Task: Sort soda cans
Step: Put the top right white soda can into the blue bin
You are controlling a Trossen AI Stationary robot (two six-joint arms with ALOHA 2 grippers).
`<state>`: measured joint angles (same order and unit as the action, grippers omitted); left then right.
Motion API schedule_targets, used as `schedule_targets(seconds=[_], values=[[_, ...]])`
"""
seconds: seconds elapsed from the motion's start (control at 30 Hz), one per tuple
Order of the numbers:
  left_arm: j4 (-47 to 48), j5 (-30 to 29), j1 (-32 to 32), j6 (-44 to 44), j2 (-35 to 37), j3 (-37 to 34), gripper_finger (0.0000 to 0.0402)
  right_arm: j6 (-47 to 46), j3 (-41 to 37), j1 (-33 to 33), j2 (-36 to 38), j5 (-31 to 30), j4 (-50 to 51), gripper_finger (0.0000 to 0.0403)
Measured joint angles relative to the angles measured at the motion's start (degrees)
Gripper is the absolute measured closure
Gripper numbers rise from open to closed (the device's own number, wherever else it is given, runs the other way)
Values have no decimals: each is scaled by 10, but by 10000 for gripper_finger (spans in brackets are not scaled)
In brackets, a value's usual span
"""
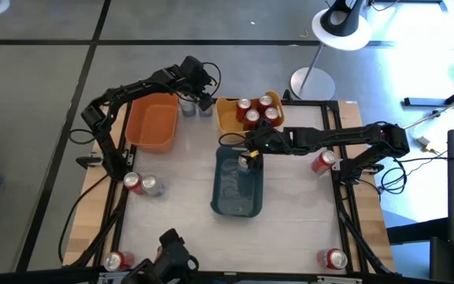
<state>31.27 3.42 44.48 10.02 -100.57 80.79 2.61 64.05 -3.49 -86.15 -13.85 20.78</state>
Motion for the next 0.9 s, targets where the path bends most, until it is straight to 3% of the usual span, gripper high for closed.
schedule_targets(seconds=[0.4, 0.9], values=[[2, -14, 2, -26, -43, 0, 95, -12, 0, 1, 0, 0, 3, 13], [11, -13, -2, -10, -44, -3, 95, -9, 0, 1, 0, 0, -1, 13]])
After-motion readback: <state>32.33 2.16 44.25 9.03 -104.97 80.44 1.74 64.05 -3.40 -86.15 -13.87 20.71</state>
